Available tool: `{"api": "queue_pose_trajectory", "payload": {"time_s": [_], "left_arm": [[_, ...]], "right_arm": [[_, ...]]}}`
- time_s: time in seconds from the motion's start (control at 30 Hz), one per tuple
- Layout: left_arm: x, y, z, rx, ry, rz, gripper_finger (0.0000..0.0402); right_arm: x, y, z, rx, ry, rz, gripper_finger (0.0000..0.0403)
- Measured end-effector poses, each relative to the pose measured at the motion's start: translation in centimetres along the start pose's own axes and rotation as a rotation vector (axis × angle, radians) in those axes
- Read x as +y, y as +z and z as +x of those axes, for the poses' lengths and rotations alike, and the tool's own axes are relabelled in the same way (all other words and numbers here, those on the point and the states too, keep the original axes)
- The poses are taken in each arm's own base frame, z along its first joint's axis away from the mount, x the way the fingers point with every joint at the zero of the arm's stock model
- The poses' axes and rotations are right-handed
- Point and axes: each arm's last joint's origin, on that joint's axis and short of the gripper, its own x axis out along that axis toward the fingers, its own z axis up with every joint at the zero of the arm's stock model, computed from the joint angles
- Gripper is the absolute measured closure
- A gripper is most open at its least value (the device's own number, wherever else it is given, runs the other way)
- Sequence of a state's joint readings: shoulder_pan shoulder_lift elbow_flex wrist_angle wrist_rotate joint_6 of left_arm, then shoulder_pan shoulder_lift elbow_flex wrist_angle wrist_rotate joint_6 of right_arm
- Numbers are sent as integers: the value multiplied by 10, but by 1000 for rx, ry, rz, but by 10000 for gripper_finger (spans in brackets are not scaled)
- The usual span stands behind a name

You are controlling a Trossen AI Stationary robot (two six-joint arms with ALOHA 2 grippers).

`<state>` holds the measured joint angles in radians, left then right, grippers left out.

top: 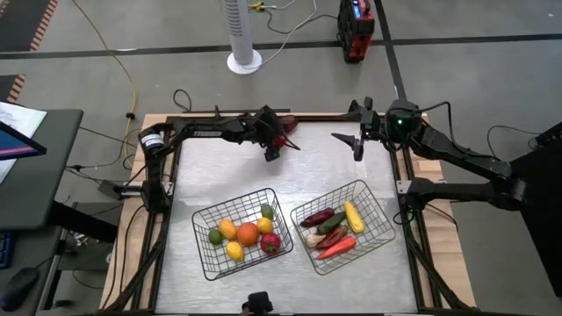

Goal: Sort produce into baskets
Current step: Put the red tomato into the black wire basket, then put the red apple into the black wire basket

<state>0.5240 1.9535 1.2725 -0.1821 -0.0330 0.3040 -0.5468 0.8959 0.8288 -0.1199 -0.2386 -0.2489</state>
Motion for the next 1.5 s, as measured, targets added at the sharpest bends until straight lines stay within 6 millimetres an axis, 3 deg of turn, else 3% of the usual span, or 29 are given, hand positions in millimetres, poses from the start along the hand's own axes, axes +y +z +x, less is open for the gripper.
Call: {"api": "queue_pose_trajectory", "payload": {"time_s": [0.2,0.4,0.6,0.8,0.9,1.1,1.4,1.5], "left_arm": [[-2,32,-48,-77,-43,34,116],[-33,57,-108,-209,-280,80,116],[-86,55,-161,-205,-655,172,116],[-131,36,-196,5,-741,167,105],[-149,26,-204,133,-717,148,94],[-158,7,-206,333,-414,101,61],[-152,11,-204,298,-409,109,27],[-140,19,-198,219,-308,124,26]], "right_arm": [[0,0,0,3,1,-2,111],[0,0,0,4,1,-9,111],[0,-1,0,6,1,-9,111],[-1,-1,0,8,-3,-6,111],[-1,-1,0,8,-3,-3,111],[-1,1,0,-11,-8,11,111],[-1,1,0,-13,-8,12,111],[-1,1,0,-13,-8,11,111]]}}
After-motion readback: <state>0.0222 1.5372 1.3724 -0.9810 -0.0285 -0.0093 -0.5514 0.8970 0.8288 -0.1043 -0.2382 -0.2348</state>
